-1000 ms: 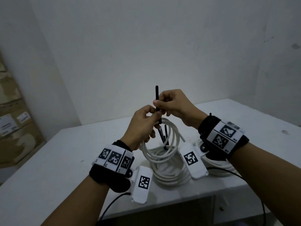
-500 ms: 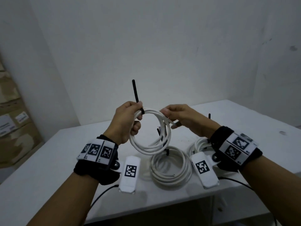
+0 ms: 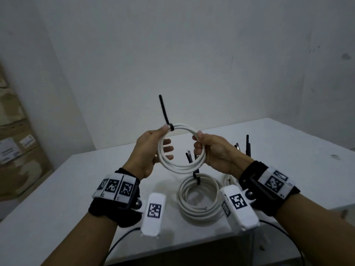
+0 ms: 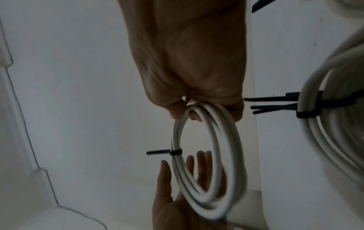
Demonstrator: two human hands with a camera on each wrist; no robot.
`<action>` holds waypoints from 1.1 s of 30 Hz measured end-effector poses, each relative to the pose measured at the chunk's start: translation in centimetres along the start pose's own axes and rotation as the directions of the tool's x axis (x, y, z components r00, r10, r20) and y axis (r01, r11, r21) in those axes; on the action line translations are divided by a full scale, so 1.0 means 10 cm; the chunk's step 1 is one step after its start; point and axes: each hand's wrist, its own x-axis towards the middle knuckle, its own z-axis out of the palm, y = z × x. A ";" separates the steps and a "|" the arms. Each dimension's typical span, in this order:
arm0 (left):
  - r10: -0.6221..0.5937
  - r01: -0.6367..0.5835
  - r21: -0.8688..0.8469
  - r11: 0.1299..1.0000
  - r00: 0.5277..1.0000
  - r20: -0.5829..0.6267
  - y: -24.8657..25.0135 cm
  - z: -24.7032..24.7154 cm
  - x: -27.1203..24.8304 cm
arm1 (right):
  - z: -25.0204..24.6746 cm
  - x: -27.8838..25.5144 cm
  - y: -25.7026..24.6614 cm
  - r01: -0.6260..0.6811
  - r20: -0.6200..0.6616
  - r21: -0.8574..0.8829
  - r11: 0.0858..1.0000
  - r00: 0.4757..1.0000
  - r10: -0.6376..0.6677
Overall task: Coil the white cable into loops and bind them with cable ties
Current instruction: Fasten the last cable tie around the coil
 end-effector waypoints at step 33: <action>-0.041 0.030 0.204 0.979 0.998 0.051 -0.55 0.96 -0.19 | -0.86 -0.67 -0.24 -0.131 -0.016 0.212 0.968 0.990 0.137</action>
